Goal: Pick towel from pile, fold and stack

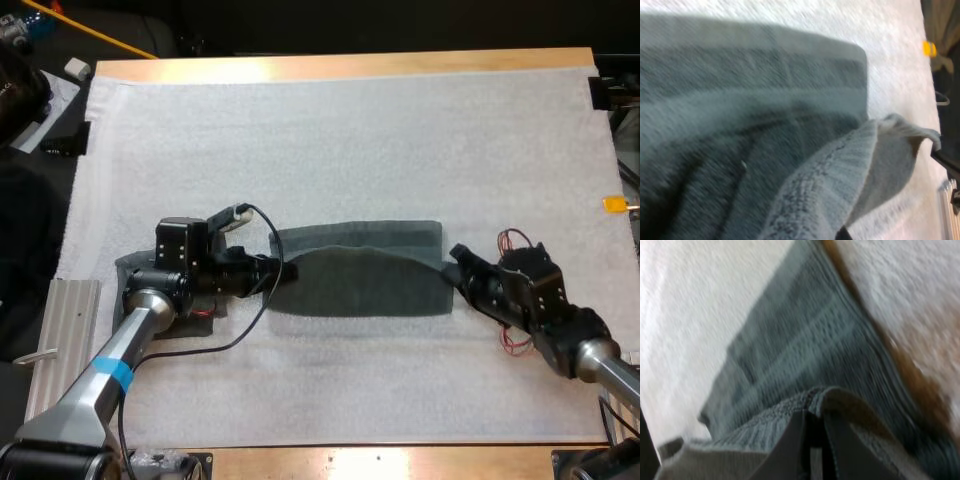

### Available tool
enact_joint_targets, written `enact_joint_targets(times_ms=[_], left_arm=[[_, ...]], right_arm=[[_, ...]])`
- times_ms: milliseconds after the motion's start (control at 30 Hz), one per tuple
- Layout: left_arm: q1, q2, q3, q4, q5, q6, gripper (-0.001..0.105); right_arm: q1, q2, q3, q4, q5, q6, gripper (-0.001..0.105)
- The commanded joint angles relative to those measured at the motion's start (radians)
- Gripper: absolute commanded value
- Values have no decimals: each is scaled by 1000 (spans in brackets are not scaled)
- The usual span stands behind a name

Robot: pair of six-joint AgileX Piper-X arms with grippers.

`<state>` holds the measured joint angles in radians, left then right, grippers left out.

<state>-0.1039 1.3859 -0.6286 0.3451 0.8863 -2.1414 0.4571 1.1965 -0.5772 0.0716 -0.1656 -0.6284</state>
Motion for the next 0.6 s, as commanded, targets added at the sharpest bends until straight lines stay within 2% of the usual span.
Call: enact_joint_targets(times_ms=[0,467,500,567], left_arm=[[13,30,-12,-66,6,-14,0],[29,70,-22,-183,-59,-22,0],[30,71,-22,-185,-57,-23,0],[32,68,-23,-191,-50,-24,2]], right_arm=[[-15,58,-26,-74,0,23,0],[-21,146,-63,-159,34,40,1],[-21,145,-60,-162,34,40,2],[-22,154,-60,-181,32,48,12]])
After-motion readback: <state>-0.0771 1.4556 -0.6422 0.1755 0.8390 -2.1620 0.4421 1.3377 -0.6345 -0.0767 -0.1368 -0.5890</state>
